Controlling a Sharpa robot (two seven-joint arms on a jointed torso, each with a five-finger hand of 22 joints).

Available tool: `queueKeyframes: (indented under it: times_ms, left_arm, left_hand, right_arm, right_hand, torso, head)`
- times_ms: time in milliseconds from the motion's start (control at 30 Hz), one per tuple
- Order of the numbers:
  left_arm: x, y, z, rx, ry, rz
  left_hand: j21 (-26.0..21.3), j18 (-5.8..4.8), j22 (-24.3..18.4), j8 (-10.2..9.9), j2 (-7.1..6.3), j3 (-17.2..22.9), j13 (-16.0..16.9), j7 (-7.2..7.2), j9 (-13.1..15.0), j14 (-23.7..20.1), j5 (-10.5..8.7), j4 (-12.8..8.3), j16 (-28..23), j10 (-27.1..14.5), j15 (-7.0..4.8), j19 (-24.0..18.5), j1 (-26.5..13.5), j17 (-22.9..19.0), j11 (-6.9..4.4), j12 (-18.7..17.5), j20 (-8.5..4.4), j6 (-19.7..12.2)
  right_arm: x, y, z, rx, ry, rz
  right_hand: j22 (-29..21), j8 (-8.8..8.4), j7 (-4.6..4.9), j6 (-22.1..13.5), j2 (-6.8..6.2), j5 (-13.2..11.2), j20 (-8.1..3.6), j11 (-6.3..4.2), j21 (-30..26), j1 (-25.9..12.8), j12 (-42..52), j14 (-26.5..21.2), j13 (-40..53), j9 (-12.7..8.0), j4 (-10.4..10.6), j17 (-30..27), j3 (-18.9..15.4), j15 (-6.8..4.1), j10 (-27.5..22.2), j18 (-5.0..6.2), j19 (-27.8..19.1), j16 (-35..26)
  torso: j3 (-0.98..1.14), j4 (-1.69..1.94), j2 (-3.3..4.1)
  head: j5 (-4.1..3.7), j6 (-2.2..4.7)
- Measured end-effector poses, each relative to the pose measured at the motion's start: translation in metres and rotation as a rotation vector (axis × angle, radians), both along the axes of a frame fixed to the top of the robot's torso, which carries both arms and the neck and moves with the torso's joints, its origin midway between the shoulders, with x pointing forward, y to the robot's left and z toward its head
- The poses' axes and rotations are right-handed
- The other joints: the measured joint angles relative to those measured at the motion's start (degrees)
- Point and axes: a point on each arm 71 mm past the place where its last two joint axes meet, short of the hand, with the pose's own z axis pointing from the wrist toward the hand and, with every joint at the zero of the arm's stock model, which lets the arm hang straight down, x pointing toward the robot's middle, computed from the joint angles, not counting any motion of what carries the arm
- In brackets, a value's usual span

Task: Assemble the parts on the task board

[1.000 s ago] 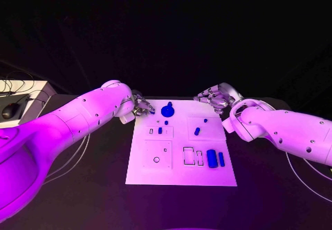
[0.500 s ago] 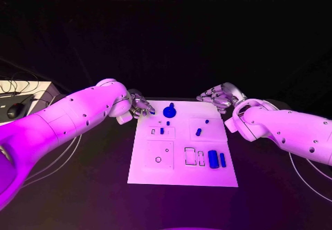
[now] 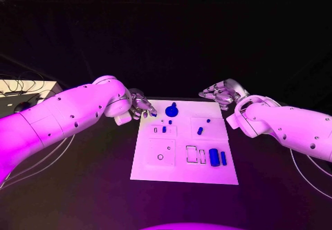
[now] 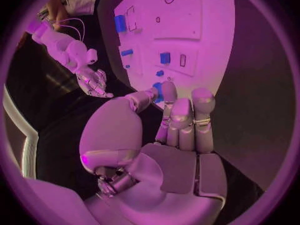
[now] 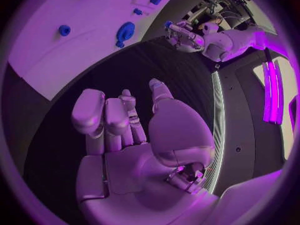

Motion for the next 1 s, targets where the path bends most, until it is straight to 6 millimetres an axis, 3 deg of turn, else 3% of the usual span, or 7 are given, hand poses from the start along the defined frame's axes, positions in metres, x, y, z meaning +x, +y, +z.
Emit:
queueKeyframes:
  times_ms: [67, 333, 667, 1000]
  left_arm:
    - [-0.003, -0.002, -0.002, 0.010, 0.006, -0.005]
    - [-0.012, -0.008, -0.013, 0.047, 0.021, -0.012]
    - [-0.019, -0.017, -0.029, 0.083, 0.016, -0.007]
    - [-0.020, -0.022, -0.037, 0.101, 0.013, 0.002]
  left_hand:
    - [0.0, -0.85, 0.0, 0.0, -0.06, 0.0, 1.1, 0.13, 0.0, 0.1, 0.20, 0.0, -0.7, 0.3, -0.06, 0.0, -0.1, 0.8, -0.10, -0.7, -0.01, 0.3]
    - [0.6, -0.91, 0.3, -0.3, -0.20, 0.4, 2.6, 0.13, 0.0, 0.6, 1.14, -0.8, -0.9, 0.8, -0.20, 0.6, -0.8, 2.0, -0.21, -1.3, -0.20, 0.9]
    - [1.3, -0.94, 0.7, -0.6, -0.65, 0.0, 3.5, -0.05, 0.0, 0.7, 5.23, -1.2, -1.1, 1.2, -0.28, 0.8, -1.8, 2.3, -0.31, -2.0, -0.41, 1.2]
    - [1.3, -0.93, 0.9, -0.9, -0.59, -0.3, 4.0, -0.37, 0.0, 0.7, 6.13, -1.5, -1.1, 1.6, -0.28, 0.8, -2.4, 2.6, -0.62, -2.4, -0.41, 1.6]
  right_arm:
    - [0.000, -0.001, -0.001, -0.001, 0.001, -0.002]
    - [0.001, 0.001, -0.002, 0.000, 0.003, 0.000]
    - [0.001, 0.002, -0.003, 0.000, 0.003, 0.001]
    - [0.001, 0.003, -0.003, 0.000, 0.004, 0.002]
  right_hand:
    - [0.0, 0.00, 0.00, 0.0, 0.00, 0.0, 0.00, 0.00, 0.0, 0.0, 0.0, 0.0, 0.1, 0.0, 0.0, 0.0, 0.0, 0.00, 0.0, 0.00, 0.0, 0.0]
    - [0.0, 0.00, 0.00, 0.0, 0.00, 0.0, 0.00, 0.00, 0.0, 0.0, 0.0, 0.0, 0.1, 0.0, 0.0, 0.0, 0.0, 0.00, 0.0, 0.00, 0.0, 0.0]
    - [0.0, 0.00, -0.01, 0.0, 0.00, 0.0, 0.00, 0.00, -0.2, 0.0, 0.0, 0.0, 0.1, 0.0, 0.0, 0.0, 0.0, 0.00, 0.0, 0.00, 0.0, 0.0]
    - [0.0, 0.00, -0.09, -0.1, 0.00, 0.0, 0.00, 0.00, -0.2, 0.0, 0.0, 0.0, 0.1, 0.0, 0.0, 0.0, 0.0, 0.00, 0.0, 0.00, 0.0, 0.0]
  torso:
    - [-0.02, 0.04, -0.14]
    - [-0.05, 0.26, -0.62]
    - [-0.05, 0.34, -0.67]
    - [-0.03, 0.35, -0.53]
  head:
    - [0.07, -0.13]
    - [0.23, -0.69]
    - [0.26, -1.08]
    - [0.33, -1.24]
